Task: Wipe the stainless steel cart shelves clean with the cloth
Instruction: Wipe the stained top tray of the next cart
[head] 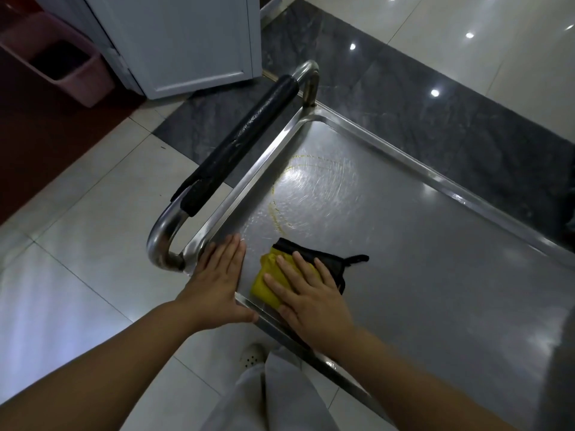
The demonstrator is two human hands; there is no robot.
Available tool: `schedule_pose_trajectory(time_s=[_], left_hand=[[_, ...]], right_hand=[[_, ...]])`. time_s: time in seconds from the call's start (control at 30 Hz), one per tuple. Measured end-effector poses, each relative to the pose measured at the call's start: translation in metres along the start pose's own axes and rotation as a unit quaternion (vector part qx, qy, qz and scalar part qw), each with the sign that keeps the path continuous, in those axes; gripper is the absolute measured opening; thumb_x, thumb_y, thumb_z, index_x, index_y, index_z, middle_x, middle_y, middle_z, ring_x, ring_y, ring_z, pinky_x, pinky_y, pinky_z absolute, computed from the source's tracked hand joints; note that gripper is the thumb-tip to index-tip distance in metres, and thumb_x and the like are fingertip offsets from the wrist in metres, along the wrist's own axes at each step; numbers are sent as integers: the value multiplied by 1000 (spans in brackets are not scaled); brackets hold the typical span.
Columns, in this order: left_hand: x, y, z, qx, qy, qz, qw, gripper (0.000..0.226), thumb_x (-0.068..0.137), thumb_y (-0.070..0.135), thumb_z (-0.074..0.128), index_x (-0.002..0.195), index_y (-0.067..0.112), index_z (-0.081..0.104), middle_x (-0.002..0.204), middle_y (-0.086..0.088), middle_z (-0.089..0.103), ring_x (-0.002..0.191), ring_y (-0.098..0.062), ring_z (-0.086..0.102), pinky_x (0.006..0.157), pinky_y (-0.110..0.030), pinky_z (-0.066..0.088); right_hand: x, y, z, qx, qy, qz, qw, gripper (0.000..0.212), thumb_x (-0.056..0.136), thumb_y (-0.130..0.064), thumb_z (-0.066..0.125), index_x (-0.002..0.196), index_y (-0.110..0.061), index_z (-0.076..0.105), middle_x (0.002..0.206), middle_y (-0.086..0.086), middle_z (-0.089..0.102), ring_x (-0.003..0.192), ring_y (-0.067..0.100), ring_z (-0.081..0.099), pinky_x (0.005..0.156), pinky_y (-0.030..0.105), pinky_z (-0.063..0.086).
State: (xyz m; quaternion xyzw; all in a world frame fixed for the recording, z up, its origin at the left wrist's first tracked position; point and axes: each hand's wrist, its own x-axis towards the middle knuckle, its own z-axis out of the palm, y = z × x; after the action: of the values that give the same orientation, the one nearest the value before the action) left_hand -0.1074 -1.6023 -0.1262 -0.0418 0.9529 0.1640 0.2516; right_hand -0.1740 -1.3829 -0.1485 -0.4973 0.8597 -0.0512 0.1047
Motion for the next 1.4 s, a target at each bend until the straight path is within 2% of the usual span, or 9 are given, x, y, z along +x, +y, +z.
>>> schedule_pose_trajectory(time_s=[0.17, 0.3, 0.53, 0.77, 0.87, 1.03, 1.13, 1.23, 1.4], left_hand=[[0, 0, 1, -4, 9, 11, 1000, 125, 63, 83, 45, 127, 31, -48, 148, 1, -38, 132, -8, -41, 107, -26, -28], [2, 0, 2, -8, 2, 0, 1000, 124, 63, 84, 43, 125, 32, -51, 139, 9, -50, 129, -8, -45, 104, -25, -31], [3, -1, 1, 11, -6, -11, 1000, 121, 65, 82, 40, 123, 29, -52, 135, 9, -54, 125, -9, -49, 101, -26, -34], [1, 1, -4, 6, -23, -8, 1000, 119, 62, 83, 36, 119, 31, -54, 127, 10, -59, 116, -3, -55, 90, -18, -41], [0, 1, -6, 7, -19, -4, 1000, 120, 64, 81, 41, 118, 32, -54, 127, 10, -58, 115, -1, -55, 90, -17, -41], [-1, 2, -5, 12, -15, -3, 1000, 122, 65, 81, 43, 117, 32, -56, 131, 8, -55, 117, -2, -54, 92, -19, -40], [2, 1, -4, 10, -2, 2, 1000, 122, 64, 82, 43, 122, 32, -53, 139, 3, -47, 121, -4, -51, 95, -20, -38], [1, 1, -2, 2, -18, -2, 1000, 119, 65, 82, 39, 120, 32, -54, 132, 7, -55, 118, -5, -54, 92, -20, -41], [1, -2, 3, -24, -4, -5, 1000, 120, 69, 78, 48, 122, 34, -51, 129, 15, -58, 119, -5, -53, 101, -25, -34]], right_hand=[[56, 61, -17, -17, -4, 83, 996, 53, 95, -52, 26, 146, -38, 32, 156, -2, 28, 143, 28, 25, 113, 48, 20], [106, 131, -46, 2, -23, 168, 985, 65, 89, -62, 3, 150, -42, 14, 161, -6, 3, 148, 22, 2, 116, 45, 4], [162, 187, -67, 21, -30, 266, 963, 54, 101, -49, 18, 152, -38, 5, 161, -3, -10, 147, 24, -11, 117, 48, -4], [118, 99, -43, 0, -43, 156, 987, 66, 89, -56, 4, 151, -36, 14, 161, 3, 1, 148, 30, 1, 115, 50, 5], [84, 49, -21, -21, -24, 68, 997, 58, 94, -51, 19, 149, -34, 24, 159, 5, 18, 145, 33, 15, 114, 52, 16], [65, 38, -10, -16, -12, -18, 1000, 54, 98, -49, 25, 150, -37, 19, 159, 0, 18, 146, 28, 14, 113, 49, 12], [95, 71, -23, -19, -17, 25, 999, 56, 96, -53, 20, 149, -38, 13, 159, -3, 12, 146, 27, 13, 116, 49, 14], [132, 115, -40, -3, -24, 105, 994, 59, 93, -58, 7, 150, -42, 4, 160, -7, -2, 148, 22, -2, 117, 46, 3], [194, 175, -70, 4, -30, 194, 981, 53, 101, -50, 16, 151, -38, 4, 161, -3, -8, 148, 22, -8, 118, 46, -3]])
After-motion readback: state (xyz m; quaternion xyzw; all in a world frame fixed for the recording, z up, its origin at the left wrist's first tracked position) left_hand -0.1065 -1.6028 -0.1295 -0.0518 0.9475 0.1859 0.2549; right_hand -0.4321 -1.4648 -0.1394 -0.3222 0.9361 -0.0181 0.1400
